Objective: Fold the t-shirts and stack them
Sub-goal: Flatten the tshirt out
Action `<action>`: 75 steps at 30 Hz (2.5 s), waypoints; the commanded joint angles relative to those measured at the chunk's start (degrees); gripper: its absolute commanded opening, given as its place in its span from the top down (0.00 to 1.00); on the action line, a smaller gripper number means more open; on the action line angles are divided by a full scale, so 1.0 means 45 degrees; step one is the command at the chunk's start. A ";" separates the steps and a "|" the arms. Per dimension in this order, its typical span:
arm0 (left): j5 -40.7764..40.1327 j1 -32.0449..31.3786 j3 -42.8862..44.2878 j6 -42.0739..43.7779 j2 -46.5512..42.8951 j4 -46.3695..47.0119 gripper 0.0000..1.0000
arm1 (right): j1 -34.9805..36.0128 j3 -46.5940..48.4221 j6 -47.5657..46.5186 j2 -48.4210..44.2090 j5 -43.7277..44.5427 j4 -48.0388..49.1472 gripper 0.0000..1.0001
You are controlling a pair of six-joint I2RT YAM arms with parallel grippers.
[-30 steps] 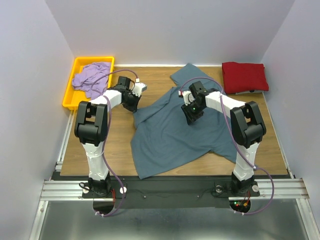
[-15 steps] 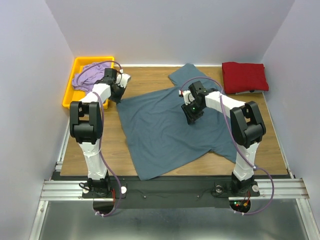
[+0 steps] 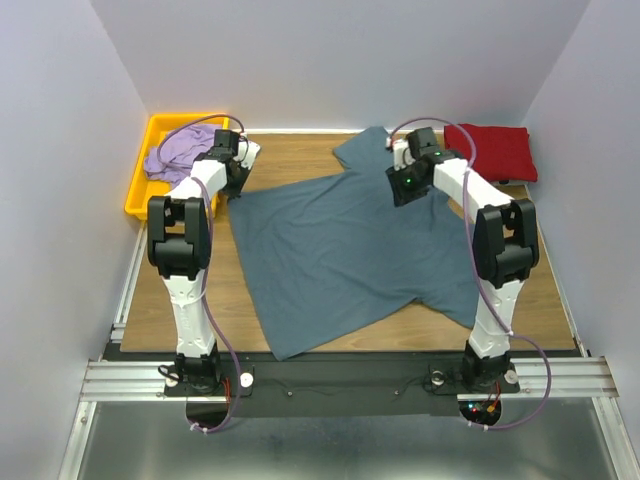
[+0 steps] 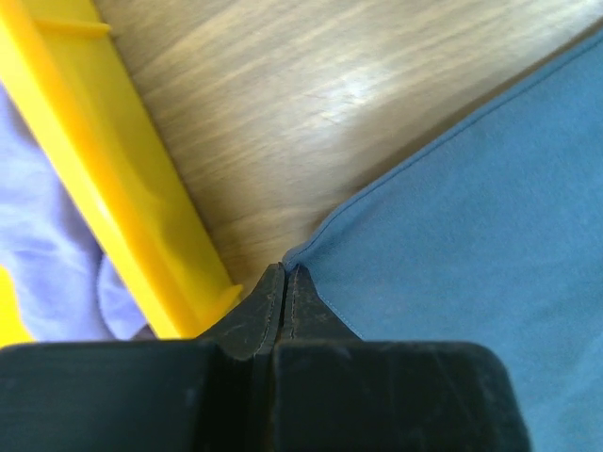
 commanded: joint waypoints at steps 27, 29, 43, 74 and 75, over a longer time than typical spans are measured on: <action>0.1112 0.0046 0.5766 -0.0046 0.2257 -0.0610 0.58 | -0.2407 0.1163 -0.1597 -0.1118 -0.1080 -0.1095 0.39; 0.2053 0.0045 0.5342 -0.0279 0.1090 -0.0632 0.50 | -0.2426 0.0580 -0.2225 -0.2169 -0.1103 -0.2033 0.41; 0.6410 -0.0519 -0.2001 -0.0555 -0.5361 -0.0301 0.43 | -0.2407 -0.5671 -0.5528 -0.3934 -0.0107 -0.4967 0.66; 0.2914 -0.0228 -0.3279 0.0324 -0.2100 -0.0590 0.55 | 0.5766 -0.3726 -0.3517 -0.3308 -0.2822 -0.5923 0.50; 0.3109 -0.0209 -0.3179 0.0402 -0.2238 -0.0689 0.54 | 0.5254 -0.3527 -0.3497 -0.3329 -0.2724 -0.5961 0.50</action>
